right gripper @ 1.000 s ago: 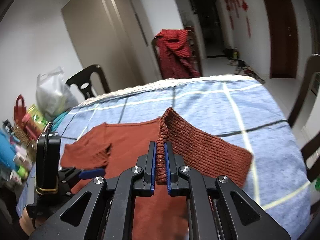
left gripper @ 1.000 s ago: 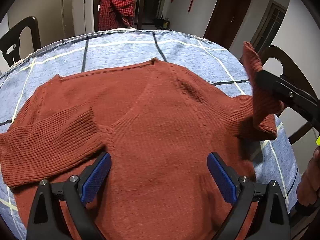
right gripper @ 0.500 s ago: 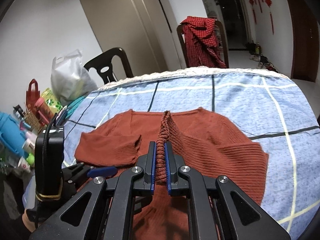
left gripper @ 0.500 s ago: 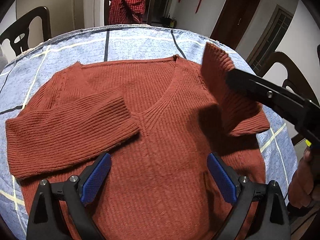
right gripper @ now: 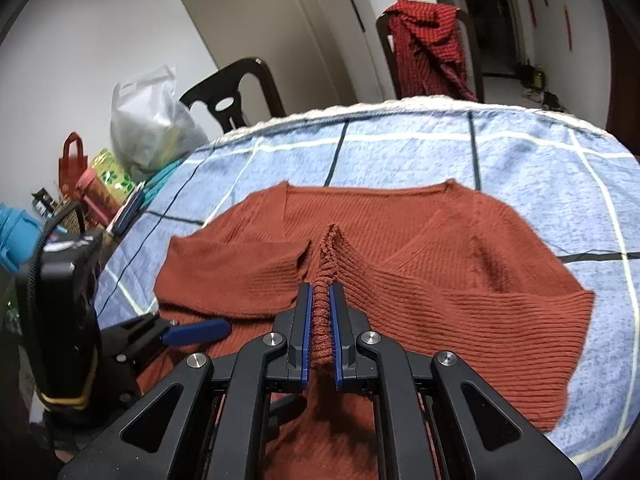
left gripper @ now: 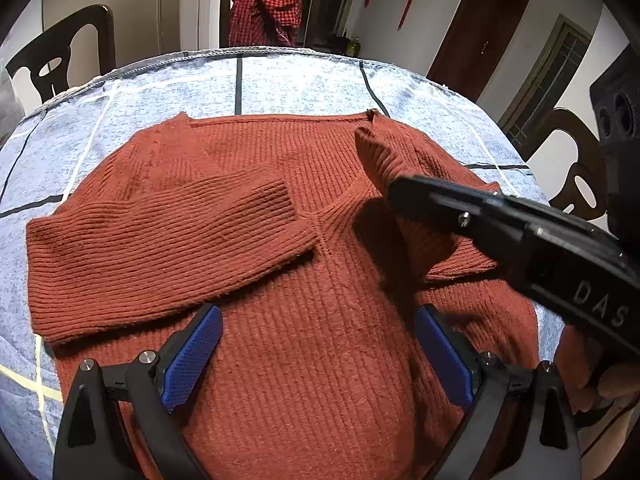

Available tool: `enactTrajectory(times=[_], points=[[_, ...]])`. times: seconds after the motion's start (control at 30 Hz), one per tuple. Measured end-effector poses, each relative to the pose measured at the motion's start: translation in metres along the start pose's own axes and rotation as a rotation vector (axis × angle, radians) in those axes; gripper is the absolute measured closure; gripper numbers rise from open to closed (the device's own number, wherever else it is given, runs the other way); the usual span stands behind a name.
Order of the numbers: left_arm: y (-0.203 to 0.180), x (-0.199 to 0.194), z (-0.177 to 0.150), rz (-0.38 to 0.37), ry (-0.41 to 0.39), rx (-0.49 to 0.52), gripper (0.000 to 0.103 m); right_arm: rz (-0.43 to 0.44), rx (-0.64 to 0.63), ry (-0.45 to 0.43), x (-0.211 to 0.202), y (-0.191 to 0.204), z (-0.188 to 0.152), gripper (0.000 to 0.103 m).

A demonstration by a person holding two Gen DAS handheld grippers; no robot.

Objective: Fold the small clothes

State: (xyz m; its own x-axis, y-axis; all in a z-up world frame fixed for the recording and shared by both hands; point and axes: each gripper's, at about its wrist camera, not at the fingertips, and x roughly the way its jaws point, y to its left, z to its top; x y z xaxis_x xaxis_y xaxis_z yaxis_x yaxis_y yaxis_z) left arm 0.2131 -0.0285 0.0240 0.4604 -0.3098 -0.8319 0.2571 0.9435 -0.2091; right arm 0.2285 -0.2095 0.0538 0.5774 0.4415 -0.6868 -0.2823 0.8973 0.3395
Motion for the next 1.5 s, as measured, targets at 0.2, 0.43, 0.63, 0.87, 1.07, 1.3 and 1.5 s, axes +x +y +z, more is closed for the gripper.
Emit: enactTrajectory(times=[0.2,0.43,0.63,0.87,1.07,1.3,1.5], points=[[0.008,-0.002,0.009,0.0,-0.016,-0.028,0.005,0.06,0.069,0.042,-0.003,-0.008,-0.001,0.084],[0.007,-0.011,0.024,-0.006,-0.055,-0.044,0.005,0.082,0.149,-0.023,-0.031,-0.03,0.005,0.078],[-0.003,-0.003,0.044,0.003,-0.072,-0.033,0.005,-0.079,0.159,-0.045,-0.048,-0.057,-0.003,0.078],[-0.005,0.02,0.038,0.037,0.006,-0.022,0.005,-0.225,0.145,0.035,-0.038,-0.08,-0.025,0.078],[-0.002,0.019,0.031,0.087,0.02,0.02,0.005,-0.297,0.128,-0.019,-0.055,-0.088,-0.036,0.078],[-0.008,0.022,0.027,0.134,0.024,0.056,0.005,-0.374,0.141,-0.024,-0.059,-0.1,-0.051,0.078],[-0.007,0.02,0.026,0.132,0.03,0.068,0.005,-0.418,0.126,-0.022,-0.062,-0.099,-0.056,0.07]])
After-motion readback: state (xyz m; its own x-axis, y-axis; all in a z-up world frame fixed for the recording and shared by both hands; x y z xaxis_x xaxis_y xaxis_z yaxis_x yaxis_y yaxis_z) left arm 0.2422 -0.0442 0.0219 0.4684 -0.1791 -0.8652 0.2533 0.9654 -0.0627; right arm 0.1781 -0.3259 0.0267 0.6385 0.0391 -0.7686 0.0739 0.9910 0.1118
